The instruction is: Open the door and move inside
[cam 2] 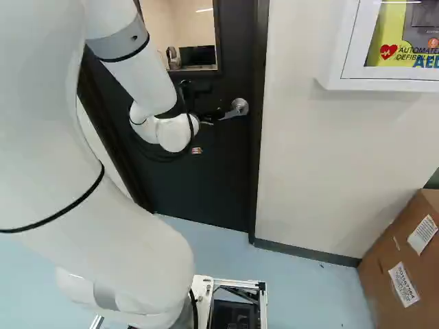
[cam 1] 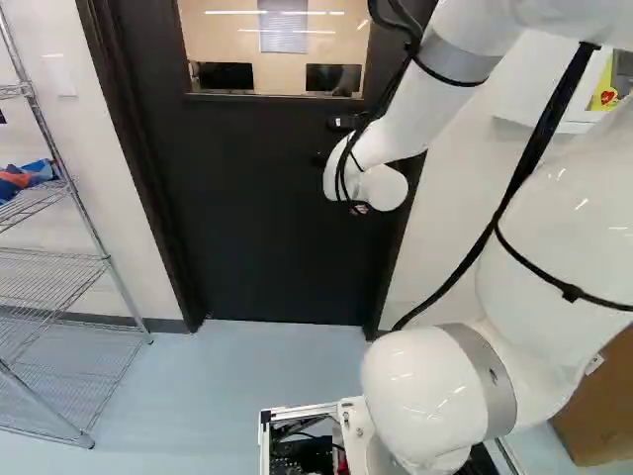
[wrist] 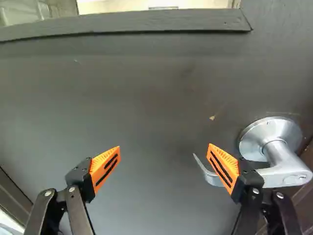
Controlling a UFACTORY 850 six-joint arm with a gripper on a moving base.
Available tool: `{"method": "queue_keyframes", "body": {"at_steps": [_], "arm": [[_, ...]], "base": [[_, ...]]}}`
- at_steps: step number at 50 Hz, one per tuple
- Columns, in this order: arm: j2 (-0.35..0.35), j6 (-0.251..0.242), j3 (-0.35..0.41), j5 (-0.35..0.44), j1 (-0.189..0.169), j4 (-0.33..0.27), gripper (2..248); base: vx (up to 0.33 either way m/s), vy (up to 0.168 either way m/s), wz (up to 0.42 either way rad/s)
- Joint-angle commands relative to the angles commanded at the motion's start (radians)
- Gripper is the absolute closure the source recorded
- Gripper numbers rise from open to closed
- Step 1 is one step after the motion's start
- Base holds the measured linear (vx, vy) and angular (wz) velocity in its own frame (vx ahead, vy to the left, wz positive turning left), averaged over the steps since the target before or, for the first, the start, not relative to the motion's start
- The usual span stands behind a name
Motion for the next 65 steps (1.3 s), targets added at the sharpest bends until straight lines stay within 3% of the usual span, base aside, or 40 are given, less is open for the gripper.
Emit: {"method": "queue_keyframes", "body": {"at_steps": [46,65], "arm": [[-0.100,0.000,0.010,0.000,0.000,0.000,3],[-0.105,0.000,0.013,0.000,0.000,0.000,3]], "base": [[0.000,0.000,0.000],[0.000,0.000,0.000]]}}
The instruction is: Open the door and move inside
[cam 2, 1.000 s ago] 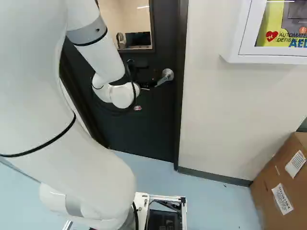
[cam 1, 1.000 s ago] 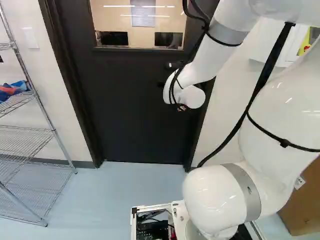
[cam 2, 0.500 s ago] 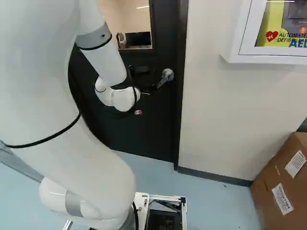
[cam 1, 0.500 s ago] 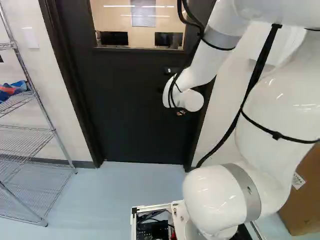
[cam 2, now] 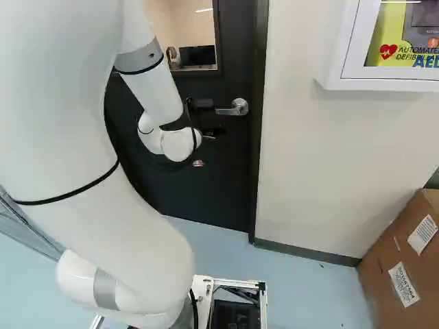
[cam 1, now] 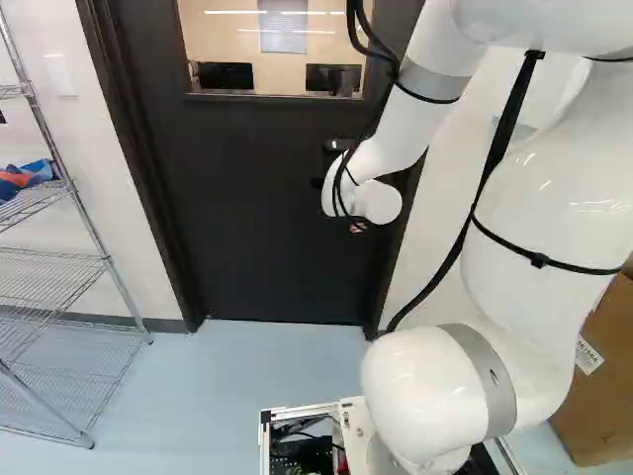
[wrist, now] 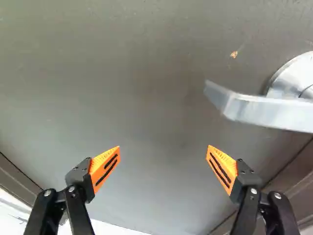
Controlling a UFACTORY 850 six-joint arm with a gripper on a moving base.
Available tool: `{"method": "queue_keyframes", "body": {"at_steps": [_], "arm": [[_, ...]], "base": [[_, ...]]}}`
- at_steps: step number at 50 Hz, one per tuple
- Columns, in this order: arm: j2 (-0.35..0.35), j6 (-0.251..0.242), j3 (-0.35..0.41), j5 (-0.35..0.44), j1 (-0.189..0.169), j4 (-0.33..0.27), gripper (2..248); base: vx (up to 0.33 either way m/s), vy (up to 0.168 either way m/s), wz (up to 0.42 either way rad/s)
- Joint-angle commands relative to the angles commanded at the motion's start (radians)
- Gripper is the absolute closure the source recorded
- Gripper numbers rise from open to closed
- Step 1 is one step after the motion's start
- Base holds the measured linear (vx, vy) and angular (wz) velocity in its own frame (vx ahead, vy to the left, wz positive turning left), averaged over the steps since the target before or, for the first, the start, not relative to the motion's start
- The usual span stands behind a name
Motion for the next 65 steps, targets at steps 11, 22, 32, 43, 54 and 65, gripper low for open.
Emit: {"method": "queue_keyframes", "body": {"at_steps": [11,22,32,43,54,65], "arm": [[0.031,0.000,0.032,0.000,0.000,0.000,3],[0.074,0.000,0.075,0.000,0.001,0.000,3],[0.101,0.000,0.093,0.000,0.001,0.000,3],[0.128,0.000,0.094,0.000,0.001,0.000,3],[0.155,0.000,0.092,0.000,0.001,0.000,3],[0.187,0.000,0.096,0.000,0.001,0.000,3]], "base": [[0.000,0.000,0.000],[0.000,0.000,0.000],[0.000,0.000,0.000],[0.000,0.000,0.000],[0.000,0.000,0.000],[0.000,0.000,0.000]]}}
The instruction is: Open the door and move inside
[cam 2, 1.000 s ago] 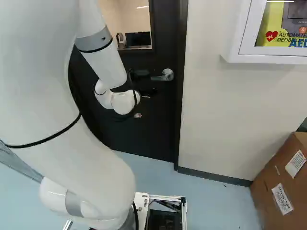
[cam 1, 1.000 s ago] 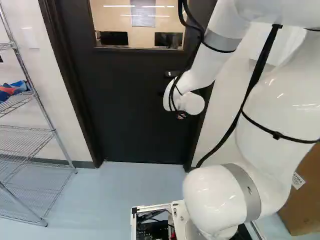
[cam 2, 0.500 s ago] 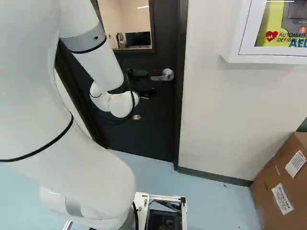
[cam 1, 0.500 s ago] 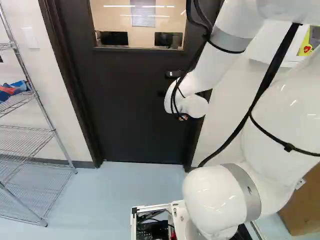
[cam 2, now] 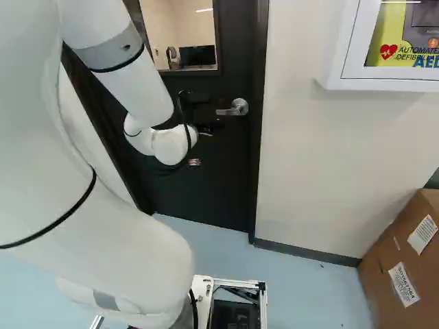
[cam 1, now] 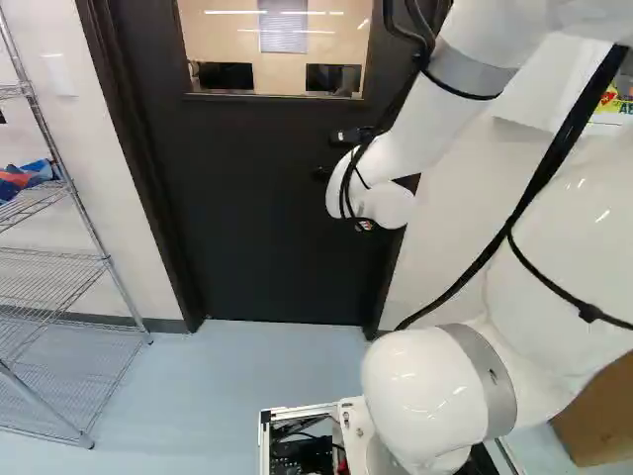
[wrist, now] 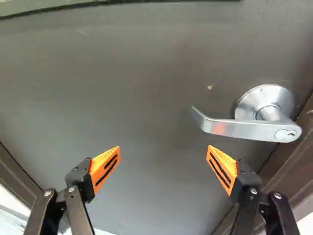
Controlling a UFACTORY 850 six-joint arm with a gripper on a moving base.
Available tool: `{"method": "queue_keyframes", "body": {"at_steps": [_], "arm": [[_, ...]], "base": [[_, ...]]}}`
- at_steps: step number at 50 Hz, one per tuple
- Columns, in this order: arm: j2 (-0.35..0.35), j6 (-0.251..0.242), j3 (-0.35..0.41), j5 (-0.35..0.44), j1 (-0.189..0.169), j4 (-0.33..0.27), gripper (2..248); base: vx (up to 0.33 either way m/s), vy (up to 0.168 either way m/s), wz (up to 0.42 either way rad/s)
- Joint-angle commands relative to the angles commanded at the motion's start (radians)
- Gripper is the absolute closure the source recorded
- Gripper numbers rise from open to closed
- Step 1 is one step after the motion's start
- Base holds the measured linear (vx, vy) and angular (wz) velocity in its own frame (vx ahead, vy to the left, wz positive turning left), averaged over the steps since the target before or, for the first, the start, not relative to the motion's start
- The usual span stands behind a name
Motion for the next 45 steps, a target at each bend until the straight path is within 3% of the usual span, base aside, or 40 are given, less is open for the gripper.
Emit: {"method": "queue_keyframes", "body": {"at_steps": [45], "arm": [[0.090,0.000,-0.023,0.000,-0.007,0.000,3]], "base": [[0.000,0.000,0.000]]}}
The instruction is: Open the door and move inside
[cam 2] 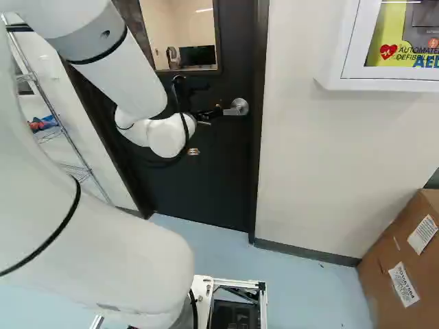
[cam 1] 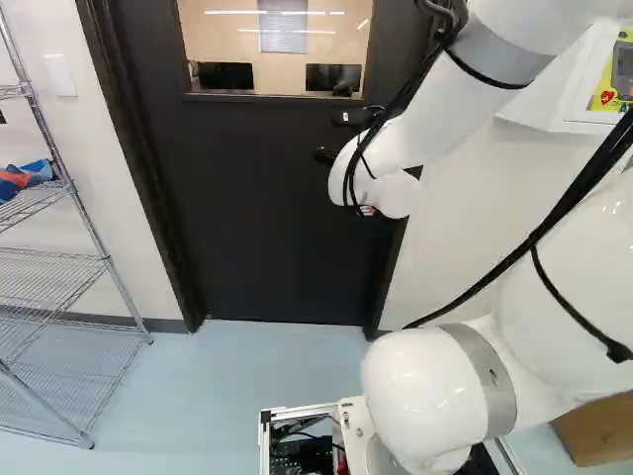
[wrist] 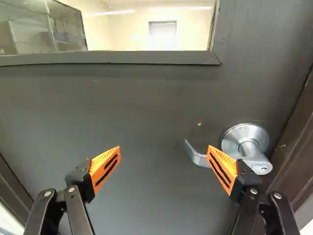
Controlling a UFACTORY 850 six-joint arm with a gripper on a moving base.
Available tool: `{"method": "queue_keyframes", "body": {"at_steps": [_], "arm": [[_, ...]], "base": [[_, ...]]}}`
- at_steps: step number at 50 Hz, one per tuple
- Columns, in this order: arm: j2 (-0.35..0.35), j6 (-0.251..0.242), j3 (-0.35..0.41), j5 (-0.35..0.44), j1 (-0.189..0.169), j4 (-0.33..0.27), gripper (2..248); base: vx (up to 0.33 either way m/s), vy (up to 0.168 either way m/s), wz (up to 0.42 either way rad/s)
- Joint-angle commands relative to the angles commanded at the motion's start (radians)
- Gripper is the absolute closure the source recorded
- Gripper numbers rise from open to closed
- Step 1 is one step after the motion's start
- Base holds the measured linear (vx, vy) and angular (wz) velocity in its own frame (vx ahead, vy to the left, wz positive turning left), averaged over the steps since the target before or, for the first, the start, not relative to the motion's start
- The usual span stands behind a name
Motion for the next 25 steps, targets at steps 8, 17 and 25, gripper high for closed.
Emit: {"method": "queue_keyframes", "body": {"at_steps": [8,17,25], "arm": [[0.007,0.000,-0.012,0.000,-0.010,0.000,3],[0.001,0.000,-0.024,0.000,-0.024,0.000,3],[-0.014,0.000,-0.039,0.000,-0.038,0.000,3]], "base": [[0.000,0.000,0.000],[0.000,0.000,0.000],[0.000,0.000,0.000]]}}
